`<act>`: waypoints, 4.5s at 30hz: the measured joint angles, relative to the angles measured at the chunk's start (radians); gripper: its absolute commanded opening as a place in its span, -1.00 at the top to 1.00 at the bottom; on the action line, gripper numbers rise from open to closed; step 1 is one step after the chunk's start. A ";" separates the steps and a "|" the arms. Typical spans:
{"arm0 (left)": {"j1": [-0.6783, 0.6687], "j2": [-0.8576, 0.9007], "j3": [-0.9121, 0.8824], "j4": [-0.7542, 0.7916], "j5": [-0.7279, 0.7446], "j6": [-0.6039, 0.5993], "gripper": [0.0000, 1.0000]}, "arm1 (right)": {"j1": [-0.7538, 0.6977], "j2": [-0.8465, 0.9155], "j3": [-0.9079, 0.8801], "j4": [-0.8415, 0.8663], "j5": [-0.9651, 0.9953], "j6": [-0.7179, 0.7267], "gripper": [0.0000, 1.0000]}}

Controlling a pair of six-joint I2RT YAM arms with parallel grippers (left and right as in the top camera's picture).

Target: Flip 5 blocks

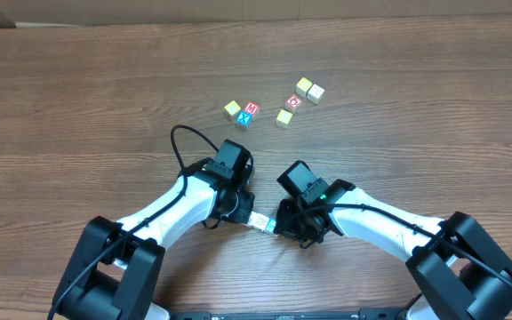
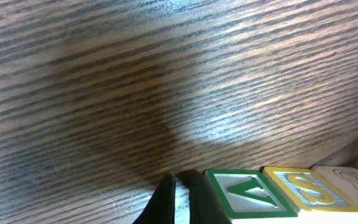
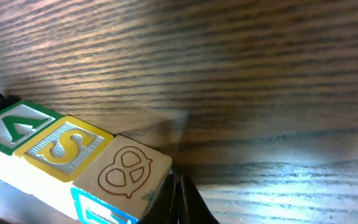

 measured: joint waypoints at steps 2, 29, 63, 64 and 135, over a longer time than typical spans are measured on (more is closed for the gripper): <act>0.000 0.000 0.000 0.001 0.000 0.000 0.92 | 0.000 0.000 0.000 -0.002 -0.006 0.031 0.92; -0.005 0.000 0.000 0.048 -0.026 0.003 0.91 | 0.003 0.010 0.000 -0.005 -0.079 0.198 0.92; -0.006 0.000 0.000 0.027 0.006 0.367 0.92 | 0.004 0.010 0.000 -0.006 -0.099 0.217 0.92; -0.006 0.000 0.000 0.027 0.006 0.367 0.91 | 0.005 0.011 0.000 -0.005 -0.101 0.220 0.92; -0.003 0.075 0.049 0.138 0.042 0.415 0.92 | 0.097 0.018 -0.011 0.104 -0.159 0.678 0.92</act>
